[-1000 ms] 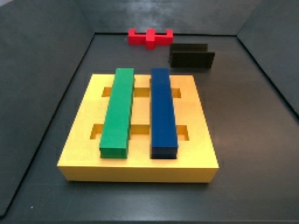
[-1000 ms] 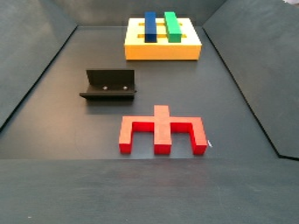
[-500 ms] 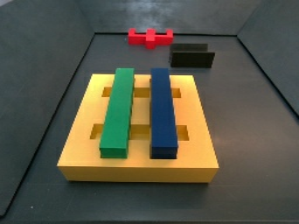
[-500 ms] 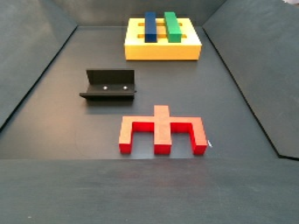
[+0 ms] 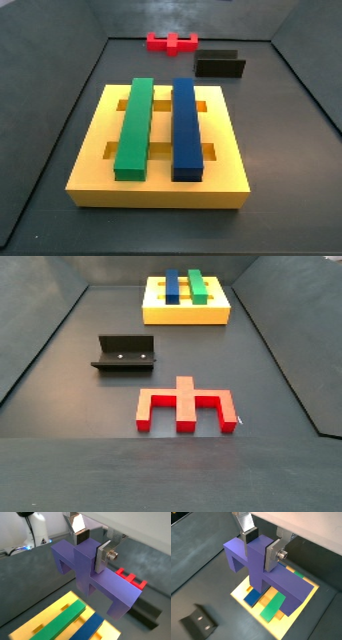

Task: Pick up the purple object. Move up. Place the purple object on the fixture. Regrasp the purple object. Move to above the board. Insert the purple object.
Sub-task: Move to above the board, then insert the purple object.

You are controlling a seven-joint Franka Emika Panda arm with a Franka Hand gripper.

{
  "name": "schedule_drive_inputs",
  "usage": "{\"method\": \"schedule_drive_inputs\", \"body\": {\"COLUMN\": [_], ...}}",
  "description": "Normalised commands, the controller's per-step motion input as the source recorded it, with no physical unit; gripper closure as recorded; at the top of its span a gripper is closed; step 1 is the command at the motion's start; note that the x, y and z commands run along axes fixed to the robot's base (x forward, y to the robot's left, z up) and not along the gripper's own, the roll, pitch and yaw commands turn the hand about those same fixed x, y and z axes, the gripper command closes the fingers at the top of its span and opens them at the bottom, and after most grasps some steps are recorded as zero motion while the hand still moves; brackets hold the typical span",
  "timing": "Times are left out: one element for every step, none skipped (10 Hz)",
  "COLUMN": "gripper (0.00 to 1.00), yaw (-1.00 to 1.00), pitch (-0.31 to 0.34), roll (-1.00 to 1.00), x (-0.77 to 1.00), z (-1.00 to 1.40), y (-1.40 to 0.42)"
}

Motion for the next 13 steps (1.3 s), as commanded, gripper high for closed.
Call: {"method": "schedule_drive_inputs", "body": {"gripper": [1.00, 1.00, 1.00, 1.00, 1.00, 1.00, 1.00, 1.00, 1.00, 1.00, 1.00, 1.00, 1.00], "yaw": [0.02, 0.00, 0.00, 0.01, 0.00, 0.08, 0.10, 0.07, 0.03, 0.01, 0.00, 0.01, 0.07], "pitch": [-0.041, -0.043, 0.000, 0.000, -0.147, -0.130, -0.130, -0.159, -0.101, -0.123, -0.167, -0.156, -0.273], "roll": [-0.61, -0.41, -0.06, -0.06, -0.05, 0.00, 0.00, 0.05, 0.00, 0.00, 0.09, 0.10, 0.00], "x": [-0.06, -0.05, 0.05, 0.10, 0.00, 0.20, 0.17, 0.04, 0.19, 0.13, 0.02, 0.00, -0.26], "z": [0.00, 0.00, -0.14, -0.23, -0.46, -0.73, -0.80, -0.87, -1.00, -1.00, -0.89, -0.89, -0.65], "y": [0.01, 0.02, -0.10, -0.20, -0.43, -0.76, -0.83, -0.79, -0.61, -0.39, -0.21, -0.06, 0.00]}}
